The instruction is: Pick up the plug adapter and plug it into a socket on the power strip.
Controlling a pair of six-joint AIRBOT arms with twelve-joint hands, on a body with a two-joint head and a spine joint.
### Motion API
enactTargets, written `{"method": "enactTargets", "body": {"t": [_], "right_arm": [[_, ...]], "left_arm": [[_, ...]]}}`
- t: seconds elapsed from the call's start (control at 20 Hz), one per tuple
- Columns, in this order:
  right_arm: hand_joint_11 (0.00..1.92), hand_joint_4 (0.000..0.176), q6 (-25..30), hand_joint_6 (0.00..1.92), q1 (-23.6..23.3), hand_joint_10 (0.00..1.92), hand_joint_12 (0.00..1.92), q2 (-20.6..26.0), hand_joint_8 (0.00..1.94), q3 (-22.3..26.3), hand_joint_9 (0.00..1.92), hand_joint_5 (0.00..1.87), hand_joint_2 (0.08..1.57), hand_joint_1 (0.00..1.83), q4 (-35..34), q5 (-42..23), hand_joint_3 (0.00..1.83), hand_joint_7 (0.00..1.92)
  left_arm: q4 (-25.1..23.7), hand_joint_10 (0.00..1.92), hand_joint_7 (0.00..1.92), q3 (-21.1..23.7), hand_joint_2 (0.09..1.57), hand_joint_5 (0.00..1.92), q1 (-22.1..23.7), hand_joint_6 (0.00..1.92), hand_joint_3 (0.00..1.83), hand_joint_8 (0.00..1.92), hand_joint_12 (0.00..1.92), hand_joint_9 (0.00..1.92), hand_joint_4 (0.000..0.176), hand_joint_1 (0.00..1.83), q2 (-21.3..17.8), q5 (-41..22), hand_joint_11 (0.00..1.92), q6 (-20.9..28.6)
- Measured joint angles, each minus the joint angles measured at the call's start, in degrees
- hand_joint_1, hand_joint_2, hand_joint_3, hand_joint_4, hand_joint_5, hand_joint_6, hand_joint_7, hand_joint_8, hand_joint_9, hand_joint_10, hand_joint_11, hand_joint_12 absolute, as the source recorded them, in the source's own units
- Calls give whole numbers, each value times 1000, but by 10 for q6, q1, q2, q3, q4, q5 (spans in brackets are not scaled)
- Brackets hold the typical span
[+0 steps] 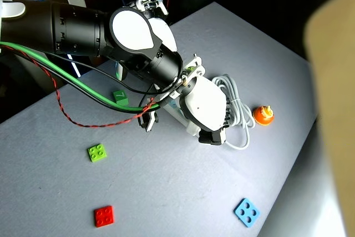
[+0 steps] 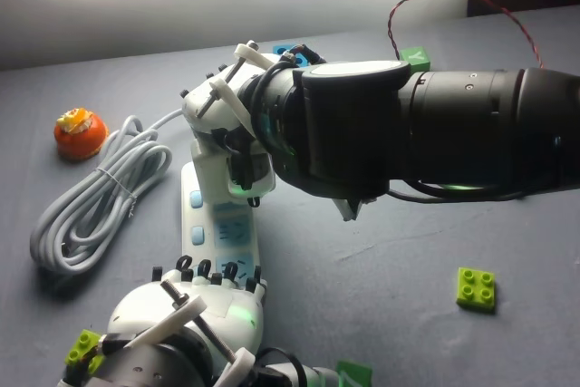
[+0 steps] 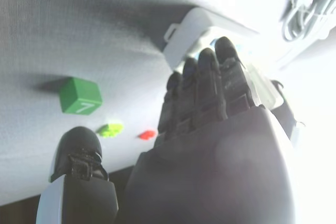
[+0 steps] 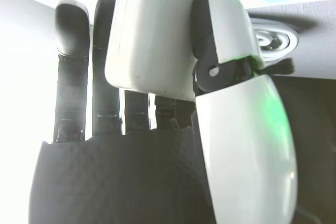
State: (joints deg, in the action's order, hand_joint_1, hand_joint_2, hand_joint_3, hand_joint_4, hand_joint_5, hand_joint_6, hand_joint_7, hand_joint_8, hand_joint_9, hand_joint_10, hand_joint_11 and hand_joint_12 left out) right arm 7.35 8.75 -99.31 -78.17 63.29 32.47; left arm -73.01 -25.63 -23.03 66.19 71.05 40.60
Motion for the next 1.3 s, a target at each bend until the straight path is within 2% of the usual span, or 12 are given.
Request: {"method": "enactTargets", "body": {"t": [0.1,0.2,0.45,0.8,0.85,0.95,1.0,1.05,1.1,1.15,1.2,1.3], "right_arm": [[590,0,0,1136,0,1408,1682,1,1485,0,646,789,1226,1185,0,0,0,783],[598,0,0,1115,-1,1399,1676,3,1479,0,651,798,1221,1191,-2,-3,0,791],[607,0,0,1052,-5,1393,1663,6,1471,-1,669,837,1207,1202,-9,-5,0,799],[555,0,-1,1169,-8,1393,1727,15,1493,0,637,755,1235,1183,-17,-15,1,783],[509,0,-2,1281,-9,1243,1744,17,1381,0,659,691,1239,1171,-18,-18,0,830],[409,0,-4,1408,-9,1137,1721,21,1417,2,546,642,1270,1131,-20,-22,3,763],[388,0,-4,1424,-9,938,1640,22,778,2,519,677,1272,1041,-22,-22,0,684],[388,0,-4,1424,-9,938,1640,24,778,3,519,677,1272,1041,-22,-24,0,684],[340,0,-5,693,-9,722,1570,27,249,5,542,601,1190,989,-24,-26,0,761],[345,0,-6,322,-10,625,1515,28,128,6,576,647,1168,984,-24,-26,0,788],[345,0,-6,322,-11,625,1515,28,128,7,576,647,1168,984,-27,-27,0,788],[293,0,-6,55,-12,448,1446,31,17,9,610,676,1142,958,-27,-32,0,765]], "left_arm": [[1,3,89,0,1164,109,0,3,0,3,148,62,0,54,0,0,0,0],[3,2,123,0,1162,140,1,2,0,2,265,92,0,79,-1,1,0,0],[2,4,119,0,1163,150,2,4,0,4,264,82,0,50,-1,2,0,-2],[2,1,119,0,1165,143,2,0,1,1,255,85,0,50,-1,1,0,-2],[2,1,124,1,1157,151,2,3,0,2,267,88,0,69,-1,1,0,-3],[3,2,132,4,1161,163,2,3,0,2,288,97,0,64,-4,1,0,-5],[3,0,128,4,1165,157,2,0,1,1,261,93,0,58,-4,1,0,-6],[2,0,128,4,1165,157,2,0,1,1,261,93,0,58,-4,1,0,-7],[2,0,114,4,1166,142,2,0,1,0,217,74,0,44,-4,1,0,-7],[2,1,115,4,1163,143,2,1,0,1,215,74,0,50,-4,1,0,-7],[2,1,115,4,1163,143,2,1,0,1,215,74,0,50,-4,1,0,-7],[2,1,98,4,1166,128,2,1,0,0,182,56,0,73,-4,1,0,-7]]}}
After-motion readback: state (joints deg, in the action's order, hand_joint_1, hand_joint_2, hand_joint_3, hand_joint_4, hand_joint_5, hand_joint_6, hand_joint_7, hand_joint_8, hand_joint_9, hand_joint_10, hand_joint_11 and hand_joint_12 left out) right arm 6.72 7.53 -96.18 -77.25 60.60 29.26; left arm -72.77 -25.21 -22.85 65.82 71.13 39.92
